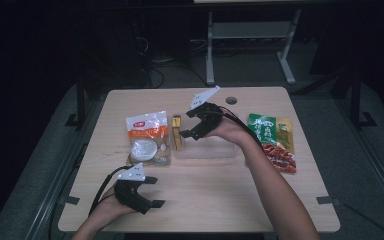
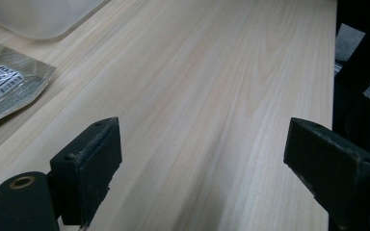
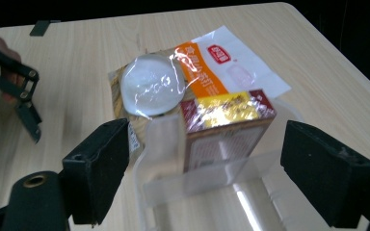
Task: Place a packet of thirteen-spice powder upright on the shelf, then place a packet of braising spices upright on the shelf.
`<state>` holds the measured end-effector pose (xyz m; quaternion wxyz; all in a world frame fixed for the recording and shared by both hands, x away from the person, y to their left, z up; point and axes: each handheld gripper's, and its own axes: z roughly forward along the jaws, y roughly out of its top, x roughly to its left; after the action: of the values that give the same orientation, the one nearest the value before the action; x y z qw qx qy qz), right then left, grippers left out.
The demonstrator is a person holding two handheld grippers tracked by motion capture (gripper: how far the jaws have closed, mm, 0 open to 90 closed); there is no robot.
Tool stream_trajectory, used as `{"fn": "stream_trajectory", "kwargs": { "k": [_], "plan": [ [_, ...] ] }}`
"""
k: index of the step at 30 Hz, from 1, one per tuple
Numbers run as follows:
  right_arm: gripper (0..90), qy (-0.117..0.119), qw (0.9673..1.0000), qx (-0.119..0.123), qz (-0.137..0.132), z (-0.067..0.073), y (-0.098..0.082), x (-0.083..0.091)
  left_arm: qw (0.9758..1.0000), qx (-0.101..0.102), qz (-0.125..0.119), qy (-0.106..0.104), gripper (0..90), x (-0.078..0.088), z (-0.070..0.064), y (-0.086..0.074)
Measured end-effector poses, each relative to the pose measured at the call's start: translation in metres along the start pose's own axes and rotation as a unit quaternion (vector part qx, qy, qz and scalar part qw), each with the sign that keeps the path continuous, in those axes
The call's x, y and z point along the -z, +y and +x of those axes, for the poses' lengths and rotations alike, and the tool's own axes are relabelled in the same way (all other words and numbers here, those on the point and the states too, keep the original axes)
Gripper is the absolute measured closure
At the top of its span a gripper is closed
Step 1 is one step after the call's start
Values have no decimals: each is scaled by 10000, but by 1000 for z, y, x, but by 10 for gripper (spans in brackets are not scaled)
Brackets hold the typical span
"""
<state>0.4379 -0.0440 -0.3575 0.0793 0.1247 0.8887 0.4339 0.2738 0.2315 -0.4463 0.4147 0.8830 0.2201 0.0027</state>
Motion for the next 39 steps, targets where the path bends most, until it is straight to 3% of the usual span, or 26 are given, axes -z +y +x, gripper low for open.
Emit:
{"fn": "stream_trajectory", "kwargs": {
  "k": [3,8,20,26,34,39],
  "plan": [
    [179,51,9999,-126,5,7,-9,8,9999,-102,18,87,130,0,0,0],
    [207,-156,9994,-288,58,29,-32,24,9999,-103,3,124,135,-1,-1,1],
    [229,-144,9994,-277,113,61,-67,40,9996,-187,57,195,136,-6,-4,6],
    [233,-245,9989,-390,78,76,-90,58,9994,-213,41,256,135,-5,-2,7],
    [235,-379,9969,-683,-107,87,-110,81,9993,-158,-149,304,136,-6,-1,15],
    [268,-616,9950,-780,-37,91,-126,93,9990,-183,-133,381,135,-8,0,13]
  ]
}}
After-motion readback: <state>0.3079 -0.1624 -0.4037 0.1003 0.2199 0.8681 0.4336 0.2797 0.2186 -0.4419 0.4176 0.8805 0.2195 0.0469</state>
